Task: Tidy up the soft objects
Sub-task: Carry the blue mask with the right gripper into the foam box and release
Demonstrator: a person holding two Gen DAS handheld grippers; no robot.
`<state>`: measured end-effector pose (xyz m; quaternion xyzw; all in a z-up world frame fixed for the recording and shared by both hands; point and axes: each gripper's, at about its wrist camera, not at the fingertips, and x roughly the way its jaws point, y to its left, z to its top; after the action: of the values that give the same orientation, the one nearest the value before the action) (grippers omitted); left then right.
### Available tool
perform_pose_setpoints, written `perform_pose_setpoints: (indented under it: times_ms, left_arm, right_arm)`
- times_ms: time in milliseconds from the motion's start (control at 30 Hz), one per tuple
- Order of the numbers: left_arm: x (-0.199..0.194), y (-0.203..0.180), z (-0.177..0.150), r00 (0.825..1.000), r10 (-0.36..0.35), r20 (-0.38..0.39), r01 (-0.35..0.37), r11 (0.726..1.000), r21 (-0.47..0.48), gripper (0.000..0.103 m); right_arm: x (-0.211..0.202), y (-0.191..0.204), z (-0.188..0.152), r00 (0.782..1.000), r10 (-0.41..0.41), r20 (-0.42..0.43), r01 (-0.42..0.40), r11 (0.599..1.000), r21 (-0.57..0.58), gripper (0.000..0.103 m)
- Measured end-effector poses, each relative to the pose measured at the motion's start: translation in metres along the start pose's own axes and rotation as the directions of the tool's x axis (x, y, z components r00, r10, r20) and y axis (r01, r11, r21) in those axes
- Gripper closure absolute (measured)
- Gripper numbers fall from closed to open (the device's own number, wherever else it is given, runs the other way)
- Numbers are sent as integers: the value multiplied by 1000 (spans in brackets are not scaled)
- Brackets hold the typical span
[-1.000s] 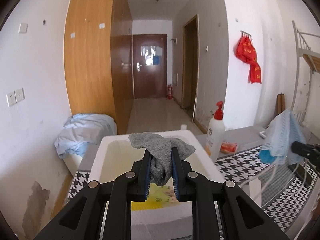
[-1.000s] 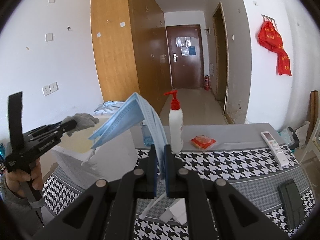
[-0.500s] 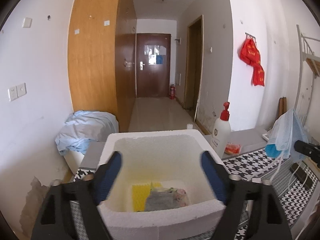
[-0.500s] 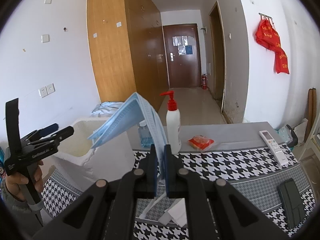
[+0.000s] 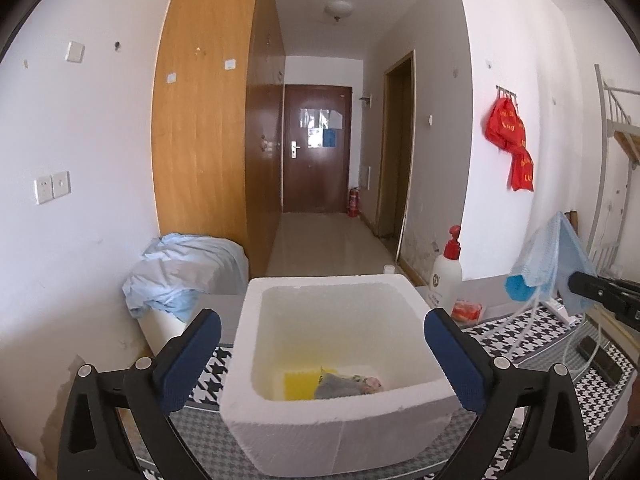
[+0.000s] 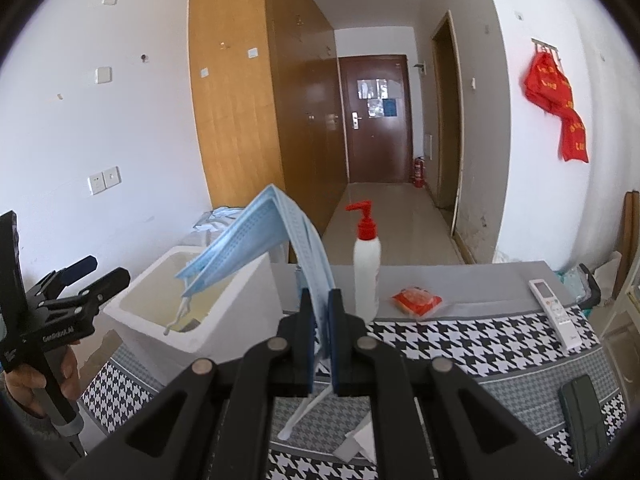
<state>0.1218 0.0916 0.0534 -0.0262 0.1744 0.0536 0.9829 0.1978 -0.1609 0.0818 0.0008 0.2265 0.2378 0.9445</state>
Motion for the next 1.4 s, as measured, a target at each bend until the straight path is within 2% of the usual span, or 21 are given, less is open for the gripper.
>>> perform_pose_setpoints:
  times_ms: [533,1400]
  left_arm:
    - [-27,27,-12,996,85,24,-84,996,-18,1]
    - [-49,49,-42,994,112,3,-112,993,-42,1]
  right_arm:
    - [18,33,10,998,61,-14,-61,997,-43,95]
    - [53,98,23,987,136,-86,-146,981,-126,95]
